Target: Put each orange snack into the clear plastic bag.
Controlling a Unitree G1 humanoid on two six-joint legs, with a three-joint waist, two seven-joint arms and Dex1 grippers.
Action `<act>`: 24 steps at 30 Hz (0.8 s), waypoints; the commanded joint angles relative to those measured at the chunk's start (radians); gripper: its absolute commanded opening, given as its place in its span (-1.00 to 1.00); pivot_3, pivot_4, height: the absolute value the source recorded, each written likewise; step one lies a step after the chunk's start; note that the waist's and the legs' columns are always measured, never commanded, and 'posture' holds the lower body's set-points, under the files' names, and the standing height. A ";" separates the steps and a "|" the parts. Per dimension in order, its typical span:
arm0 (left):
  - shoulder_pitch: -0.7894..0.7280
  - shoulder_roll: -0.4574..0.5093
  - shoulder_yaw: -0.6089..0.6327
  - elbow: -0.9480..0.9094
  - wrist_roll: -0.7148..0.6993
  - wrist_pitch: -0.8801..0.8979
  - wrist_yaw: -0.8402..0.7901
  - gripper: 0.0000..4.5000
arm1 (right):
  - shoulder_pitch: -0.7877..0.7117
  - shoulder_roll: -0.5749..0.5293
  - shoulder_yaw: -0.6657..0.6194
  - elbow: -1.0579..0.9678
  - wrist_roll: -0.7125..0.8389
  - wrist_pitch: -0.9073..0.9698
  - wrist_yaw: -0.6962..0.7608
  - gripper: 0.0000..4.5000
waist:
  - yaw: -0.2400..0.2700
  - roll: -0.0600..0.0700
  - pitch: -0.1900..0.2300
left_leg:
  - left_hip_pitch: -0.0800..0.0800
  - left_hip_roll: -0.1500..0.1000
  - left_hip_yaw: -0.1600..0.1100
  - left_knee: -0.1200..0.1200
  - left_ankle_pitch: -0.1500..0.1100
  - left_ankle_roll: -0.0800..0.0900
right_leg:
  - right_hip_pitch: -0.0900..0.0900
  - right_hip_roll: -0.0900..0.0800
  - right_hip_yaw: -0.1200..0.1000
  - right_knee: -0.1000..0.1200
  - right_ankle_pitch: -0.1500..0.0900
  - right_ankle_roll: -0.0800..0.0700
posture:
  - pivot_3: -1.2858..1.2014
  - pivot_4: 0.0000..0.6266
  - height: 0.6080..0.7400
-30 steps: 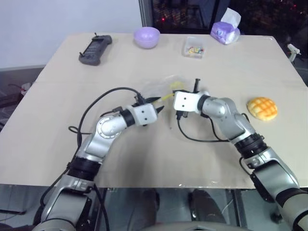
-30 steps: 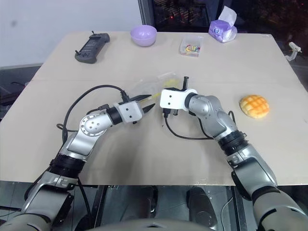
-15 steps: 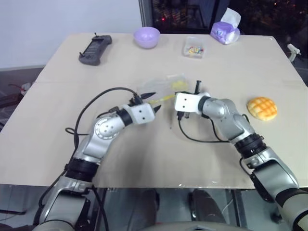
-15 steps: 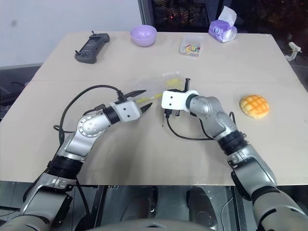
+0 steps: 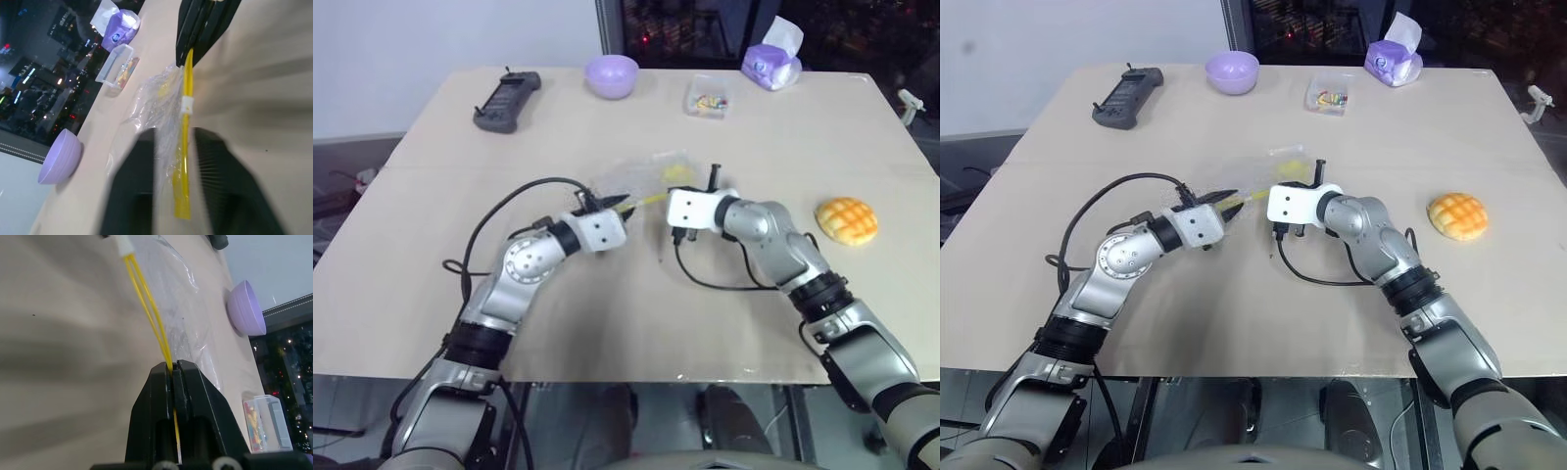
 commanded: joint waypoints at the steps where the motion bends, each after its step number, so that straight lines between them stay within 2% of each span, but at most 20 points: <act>1: -0.004 0.006 0.009 -0.011 0.004 -0.005 0.009 -0.98 | -0.020 0.003 -0.013 -0.023 0.004 -0.001 -0.014 -1.00 | 0.000 0.000 0.000 | 0.000 0.000 0.000 0.000 0.000 0.000 | 0.000 0.000 0.000 0.000 0.000 0.000 | 0.03 -0.52 1.00; 7: -0.004 0.007 0.009 -0.002 0.020 -0.004 0.018 -0.98 | -0.012 0.006 -0.020 -0.036 0.033 0.002 0.015 -1.00 | 0.000 0.000 0.000 | 0.000 0.000 0.000 0.000 0.000 0.000 | 0.000 0.000 0.000 0.000 0.000 0.000 | 0.03 -0.52 1.00; 11: -0.006 0.003 0.008 -0.001 0.030 -0.013 0.027 -1.00 | 0.000 -0.016 -0.027 -0.076 0.060 0.011 0.064 -0.43 | 0.000 0.000 0.000 | 0.000 0.000 0.000 0.000 0.000 0.000 | 0.000 0.000 0.000 0.000 0.000 0.000 | 0.03 -0.52 1.00; 12: -0.008 0.002 0.007 -0.001 0.029 -0.017 0.027 -1.00 | 0.003 -0.027 -0.024 -0.084 0.055 0.008 0.066 -0.17 | 0.000 0.000 0.000 | 0.000 0.000 0.000 0.000 0.000 0.000 | 0.000 0.000 0.000 0.000 0.000 0.000 | 0.03 -0.52 1.00; 13: -0.009 0.001 0.004 -0.002 0.029 -0.020 0.027 -1.00 | 0.008 -0.042 -0.028 -0.098 0.052 0.008 0.072 -0.01 | 0.001 0.000 0.000 | 0.000 0.000 0.000 0.000 0.000 0.000 | 0.000 0.000 0.000 0.000 0.000 0.000 | 0.03 -0.52 1.00; 14: -0.010 0.000 0.002 -0.003 0.027 -0.024 0.026 -1.00 | 0.016 -0.060 -0.035 -0.117 0.060 0.012 0.090 0.28 | 0.001 0.000 0.000 | 0.000 0.000 0.000 0.000 0.000 0.000 | 0.000 0.000 0.000 0.000 0.000 0.000 | 0.03 -0.52 1.00; 18: -0.013 0.000 -0.002 -0.005 0.023 -0.039 0.023 -1.00 | 0.035 -0.082 -0.097 -0.197 0.147 0.086 0.149 0.97 | 0.003 0.000 0.000 | 0.000 0.000 0.000 0.000 0.000 0.000 | 0.000 0.000 0.000 0.000 0.000 0.000 | 0.03 -0.52 1.00; 21: -0.020 -0.004 -0.005 -0.003 0.022 -0.043 0.020 -1.00 | 0.039 -0.028 -0.169 -0.269 0.263 0.209 0.168 0.97 | -0.004 0.000 0.000 | 0.000 0.000 0.000 0.000 0.000 0.000 | 0.000 0.000 0.000 0.000 0.000 0.000 | 0.03 -0.52 1.00; 24: -0.024 -0.009 -0.009 -0.003 0.019 -0.045 0.019 -1.00 | 0.043 0.023 -0.190 -0.302 0.308 0.282 0.151 0.97 | -0.006 0.000 0.000 | 0.000 0.001 -0.001 0.000 0.000 0.000 | 0.000 0.001 0.000 0.001 0.000 0.000 | 0.03 -0.52 1.00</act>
